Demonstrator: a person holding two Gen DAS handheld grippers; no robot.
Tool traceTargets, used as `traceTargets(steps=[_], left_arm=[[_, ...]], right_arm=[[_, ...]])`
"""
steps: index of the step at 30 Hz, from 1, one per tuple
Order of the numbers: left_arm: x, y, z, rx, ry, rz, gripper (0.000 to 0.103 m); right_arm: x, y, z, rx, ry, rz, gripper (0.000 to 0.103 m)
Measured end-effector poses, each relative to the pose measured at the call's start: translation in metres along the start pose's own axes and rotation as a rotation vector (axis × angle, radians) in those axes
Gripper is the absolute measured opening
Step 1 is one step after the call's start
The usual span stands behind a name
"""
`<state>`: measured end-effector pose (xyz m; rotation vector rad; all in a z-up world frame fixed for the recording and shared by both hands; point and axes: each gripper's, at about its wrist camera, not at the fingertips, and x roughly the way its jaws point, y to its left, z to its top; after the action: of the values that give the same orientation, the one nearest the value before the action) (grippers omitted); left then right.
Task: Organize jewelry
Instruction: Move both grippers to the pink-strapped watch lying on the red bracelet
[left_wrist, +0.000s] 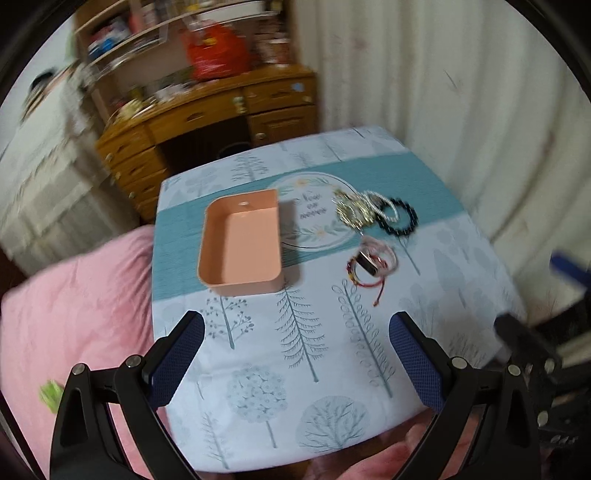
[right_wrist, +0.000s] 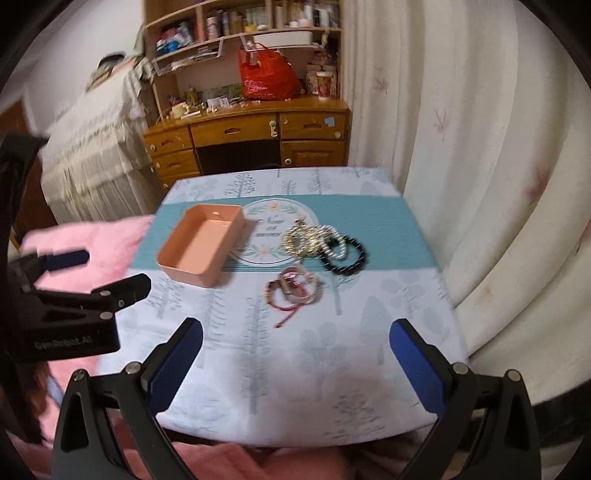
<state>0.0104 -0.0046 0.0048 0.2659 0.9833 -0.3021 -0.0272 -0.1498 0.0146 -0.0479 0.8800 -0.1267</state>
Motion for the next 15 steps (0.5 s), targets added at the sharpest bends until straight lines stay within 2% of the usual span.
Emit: traceTargets(steps=[3,8,11,15], left_arm=[[0.015,-0.014,0.005,0.045,0.033,0.009,0.099],[0.047,-0.024,0.014,-0.044,0.139,-0.105,0.099],[0.069,-0.031,0.021,-0.107,0.198,-0.124,0.099],[0.11,-0.042,0.038,-0.219,0.297,-0.143,0.099]], right_arm=[[0.005,0.001,-0.003,-0.132,-0.028,-0.062,0.102],[0.027,-0.002,-0.01,-0.342,-0.029,-0.097,0.102],[0.05,-0.009,-0.01,-0.477,-0.017,-0.074,0.102],[0.083,-0.027,-0.004,-0.555,0.002,0.011,0.102]])
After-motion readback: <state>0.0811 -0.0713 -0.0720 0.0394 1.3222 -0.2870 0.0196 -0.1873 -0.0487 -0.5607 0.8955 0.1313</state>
